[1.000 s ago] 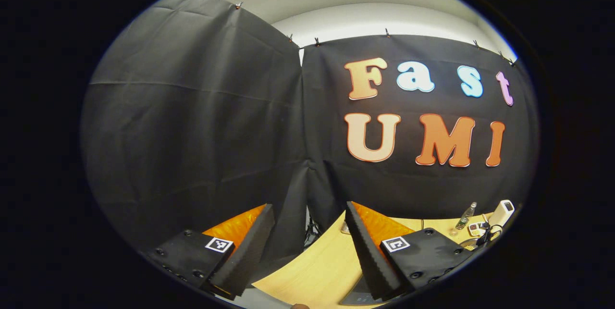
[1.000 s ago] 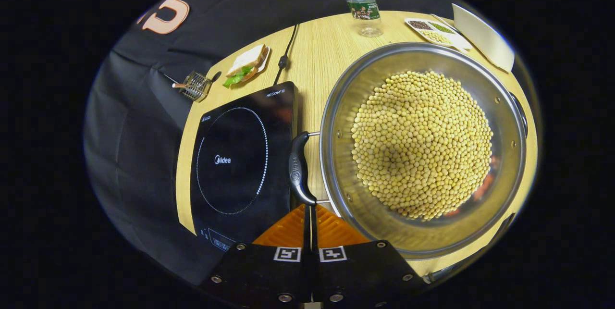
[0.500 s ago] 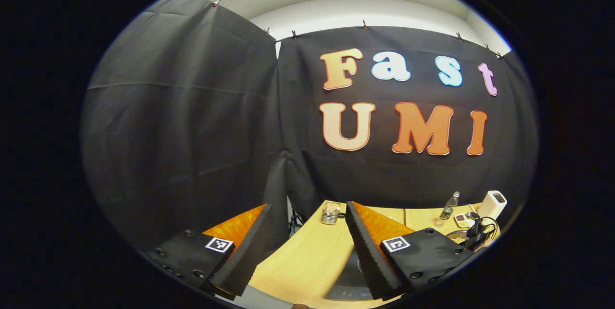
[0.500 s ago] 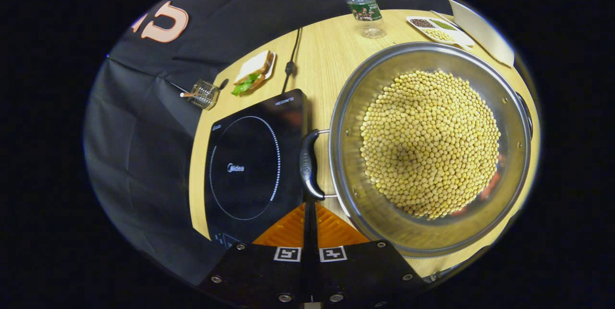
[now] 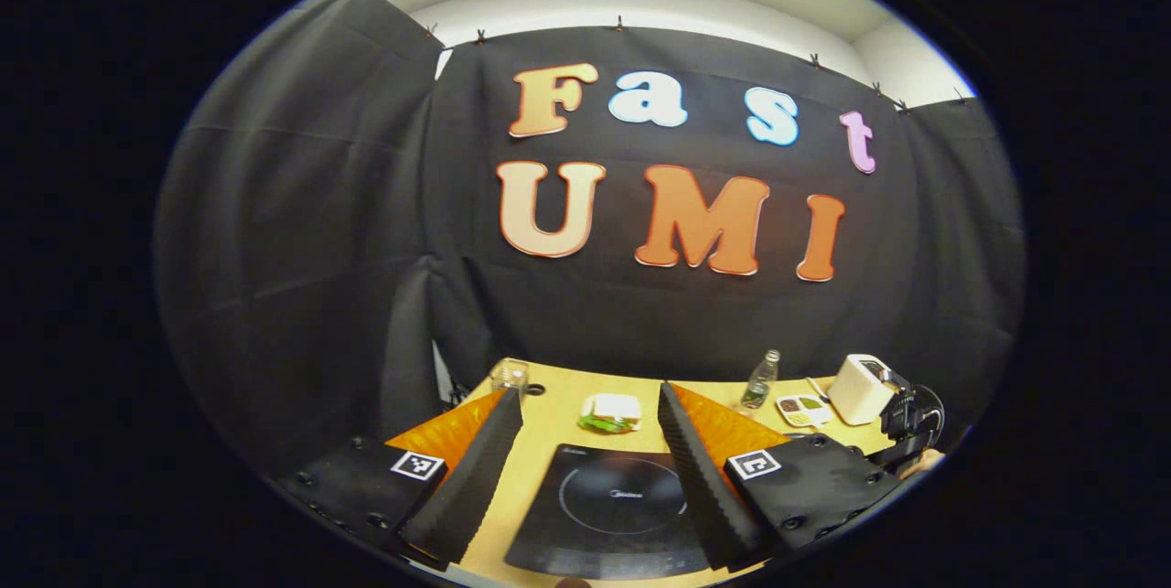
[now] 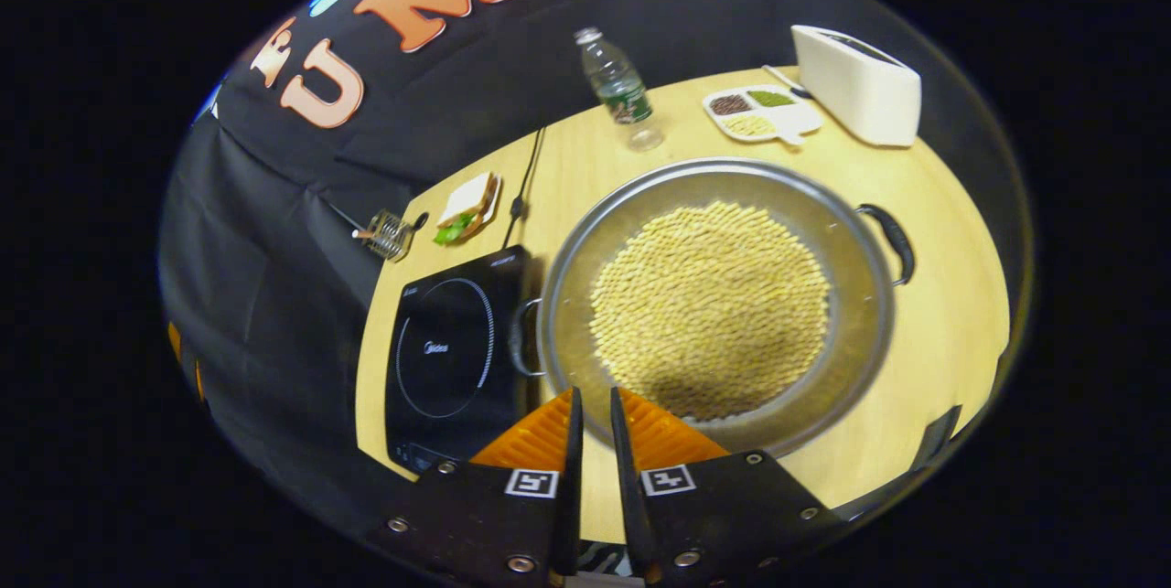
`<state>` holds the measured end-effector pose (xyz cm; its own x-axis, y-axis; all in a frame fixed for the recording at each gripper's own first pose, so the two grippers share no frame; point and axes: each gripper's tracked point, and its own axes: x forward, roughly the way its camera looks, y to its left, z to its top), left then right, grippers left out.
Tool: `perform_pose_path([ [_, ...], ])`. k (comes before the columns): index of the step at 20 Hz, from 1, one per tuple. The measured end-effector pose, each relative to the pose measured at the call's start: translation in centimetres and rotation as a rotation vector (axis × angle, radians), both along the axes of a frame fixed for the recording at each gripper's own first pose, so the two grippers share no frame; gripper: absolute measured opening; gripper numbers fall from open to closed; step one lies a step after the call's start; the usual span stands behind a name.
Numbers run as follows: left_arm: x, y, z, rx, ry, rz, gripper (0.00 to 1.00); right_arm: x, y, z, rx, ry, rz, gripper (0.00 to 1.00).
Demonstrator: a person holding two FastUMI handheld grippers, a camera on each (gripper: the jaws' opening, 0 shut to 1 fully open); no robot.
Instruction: First push the handle of the pot to place it horizontally, then grasp the pot with both hands and set it on the induction cooktop.
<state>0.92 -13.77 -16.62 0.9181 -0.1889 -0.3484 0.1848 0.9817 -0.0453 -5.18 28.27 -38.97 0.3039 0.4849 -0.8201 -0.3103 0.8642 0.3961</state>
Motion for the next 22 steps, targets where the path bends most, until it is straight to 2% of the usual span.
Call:
perform_pose_path([
  [1,0.1,-1.5,-0.8,-0.016,0.011,-0.019,0.97,0.8,-1.2,0.0,-0.020,-0.037,-0.016,0.21],
  [2,0.3,-3.0,-1.8,-0.032,0.023,-0.033,0.98,1.6,-2.4,0.0,-0.034,-0.071,-0.027,0.38],
  [3,0.8,-4.2,-2.8,-0.042,0.029,-0.040,0.98,2.3,-3.5,0.2,-0.043,-0.103,-0.037,0.41],
  [5,1.2,-7.1,-5.1,-0.057,0.060,-0.061,0.98,3.6,-5.2,0.5,-0.057,-0.167,-0.055,0.71],
  [6,1.2,-8.6,-6.3,-0.064,0.079,-0.082,0.98,4.3,-6.1,0.7,-0.065,-0.196,-0.063,0.77],
  [7,1.2,-10.3,-7.6,-0.070,0.096,-0.105,0.98,5.0,-6.8,0.7,-0.071,-0.221,-0.070,0.88],
  [8,1.0,-11.9,-8.9,-0.073,0.114,-0.132,0.97,5.7,-7.7,0.8,-0.079,-0.242,-0.082,0.92],
  [11,0.5,-15.9,-13.8,-0.055,0.178,-0.209,0.98,7.6,-9.9,0.1,-0.099,-0.268,-0.131,0.96],
  [15,-0.3,-19.2,-20.4,-0.025,0.278,-0.256,0.98,10.1,-12.4,-2.0,-0.125,-0.271,-0.178,0.96],
  [19,-1.7,-21.0,-27.4,0.053,0.399,-0.303,0.98,11.7,-13.4,-4.4,-0.173,-0.266,-0.159,0.96],
  [22,-2.4,-22.1,-30.2,0.038,0.482,-0.304,0.98,13.0,-13.2,-6.0,-0.185,-0.259,-0.143,0.96],
])
